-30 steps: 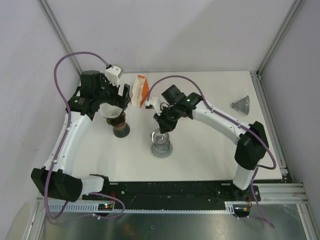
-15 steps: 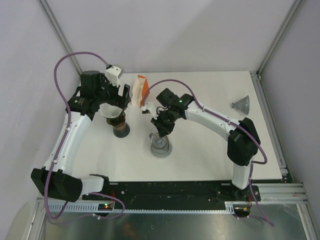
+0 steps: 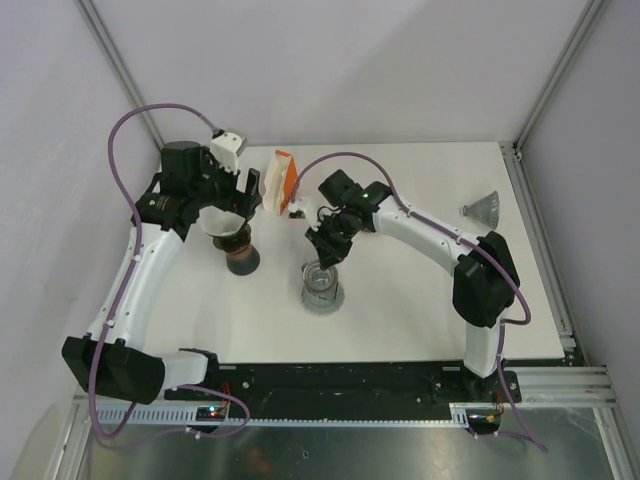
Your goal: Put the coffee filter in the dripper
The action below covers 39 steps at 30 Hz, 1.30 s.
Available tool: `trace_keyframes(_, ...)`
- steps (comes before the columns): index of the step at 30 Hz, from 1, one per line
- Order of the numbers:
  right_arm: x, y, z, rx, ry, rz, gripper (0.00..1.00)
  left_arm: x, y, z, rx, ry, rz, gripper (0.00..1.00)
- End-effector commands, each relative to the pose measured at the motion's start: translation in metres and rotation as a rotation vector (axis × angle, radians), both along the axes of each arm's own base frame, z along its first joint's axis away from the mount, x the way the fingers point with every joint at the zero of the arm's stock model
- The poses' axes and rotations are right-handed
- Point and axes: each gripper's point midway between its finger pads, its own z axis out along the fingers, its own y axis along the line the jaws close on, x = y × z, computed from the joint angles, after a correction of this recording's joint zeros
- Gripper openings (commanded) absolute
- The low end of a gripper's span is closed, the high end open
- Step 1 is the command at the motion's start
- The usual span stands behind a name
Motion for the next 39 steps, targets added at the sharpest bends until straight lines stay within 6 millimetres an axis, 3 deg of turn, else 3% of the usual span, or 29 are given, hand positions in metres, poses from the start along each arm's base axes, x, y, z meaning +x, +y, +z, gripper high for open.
trace_keyframes(1,0.013,0.004,0.021,0.064,-0.003,-0.037,0.0,0.0,-0.003,0.014,-0.002,-0.059,-0.026,0.98)
trace_keyframes(8,0.018,0.0,0.019,0.063,0.0,-0.083,0.0,0.001,-0.005,0.014,-0.006,-0.054,-0.031,0.98)
trace_keyframes(29,-0.005,0.003,-0.004,0.024,0.076,-0.083,0.0,0.0,-0.005,0.013,-0.007,-0.054,-0.032,0.98)
trace_keyframes(36,-0.004,-0.001,-0.016,-0.016,0.089,-0.106,0.0,-0.003,-0.011,0.01,-0.033,-0.036,-0.059,0.98)
trace_keyframes(39,-0.003,0.001,-0.017,-0.007,0.08,-0.111,0.1,-0.005,-0.016,0.006,-0.054,-0.016,-0.076,0.97)
